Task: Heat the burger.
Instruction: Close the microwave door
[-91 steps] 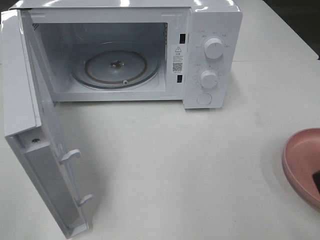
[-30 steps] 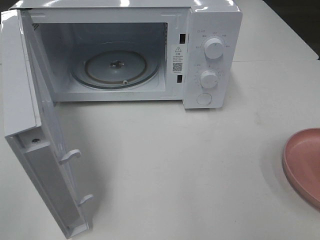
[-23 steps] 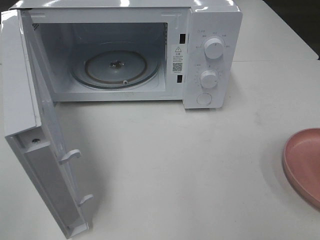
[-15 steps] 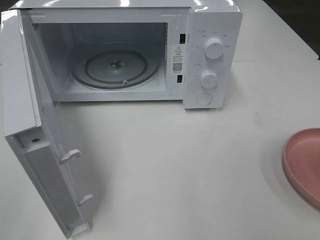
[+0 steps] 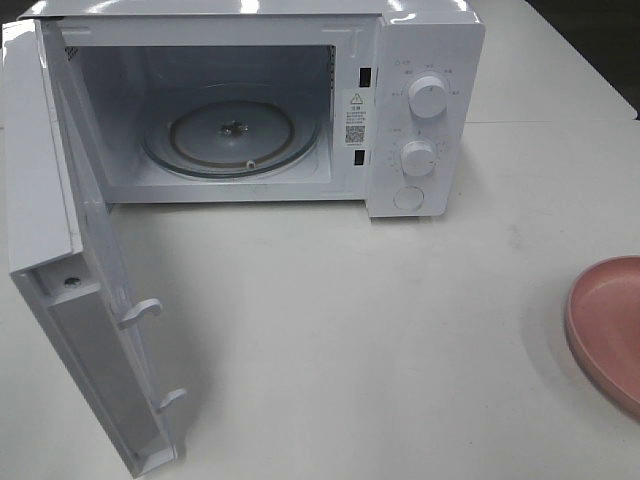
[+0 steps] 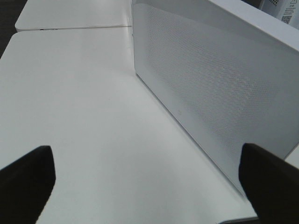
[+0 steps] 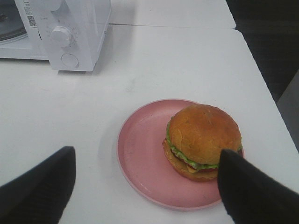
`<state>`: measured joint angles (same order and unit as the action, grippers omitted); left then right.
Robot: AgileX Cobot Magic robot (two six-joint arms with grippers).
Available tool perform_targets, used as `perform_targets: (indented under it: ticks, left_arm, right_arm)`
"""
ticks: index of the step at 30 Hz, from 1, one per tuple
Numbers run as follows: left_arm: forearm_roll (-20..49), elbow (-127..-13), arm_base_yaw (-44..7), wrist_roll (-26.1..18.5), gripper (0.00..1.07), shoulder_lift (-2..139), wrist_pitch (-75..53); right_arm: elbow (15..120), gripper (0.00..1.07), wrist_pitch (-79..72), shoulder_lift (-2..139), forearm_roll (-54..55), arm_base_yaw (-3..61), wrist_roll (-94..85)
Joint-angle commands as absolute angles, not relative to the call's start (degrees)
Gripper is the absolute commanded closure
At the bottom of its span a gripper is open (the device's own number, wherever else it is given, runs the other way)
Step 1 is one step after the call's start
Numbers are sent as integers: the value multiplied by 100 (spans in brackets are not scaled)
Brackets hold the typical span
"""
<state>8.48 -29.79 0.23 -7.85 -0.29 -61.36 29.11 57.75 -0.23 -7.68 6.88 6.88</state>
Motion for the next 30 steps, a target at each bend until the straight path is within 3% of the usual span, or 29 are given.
perform_targets:
  ticks: [1,7,9,11,12,13,14,15,16,17,18,19,20,21,26,30]
  left_arm:
    - [900,-2974,46,-733,6,-120,-6142]
    - [877,-2997,46,-647,7,-115,-6085]
    - [888,-3088,46,-487,12,-69,-5976]
    - [762,-3128,46,-481,26,115,-5672]
    - [762,-3128,46,-481,26,115,-5672]
    - [710,-3123,46,-487,38,321,-5541]
    - [710,-3123,46,-487,38,321,-5541]
    - [710,-3123,46,-487,46,441,-5483]
    - [710,-3123,46,-487,62,676,-5380]
    - [710,-3123,46,-487,62,676,-5380]
    - [710,-3111,46,-487,71,819,-5288]
    - [722,-3071,46,-487,86,1089,-4990]
    - [722,-3071,46,-487,86,1089,-4990]
    - [733,-3008,46,-487,104,1404,-4635]
    - [751,-2722,46,-510,107,1977,-3615]
    - [859,-2200,46,-894,107,2756,-2023]
  right_arm:
    - [2882,32,5718,-178,-756,665,607]
    - [2882,32,5718,-178,-756,665,607]
    - [2882,32,5718,-178,-756,665,607]
    - [2882,32,5718,-178,-756,665,607]
    - [2882,32,5718,-178,-756,665,607]
    - [2882,32,5718,-178,-756,665,607]
    - [2882,32,5718,-178,-756,665,607]
    - [2882,32,5718,-178,-756,665,607]
    - [2882,32,5718,-178,-756,665,607]
    - [2882,32,5718,-178,-756,665,607]
    - [2882,32,5718,-178,-756,665,607]
    - [2882,32,5718,-178,-756,665,607]
    - [2882,32,5718,-178,-756,665,607]
    - [2882,32,5718,-178,-756,665,607]
    - [2882,32,5718,-178,-756,665,607]
    - [2882,32,5718,-178,-756,665,607]
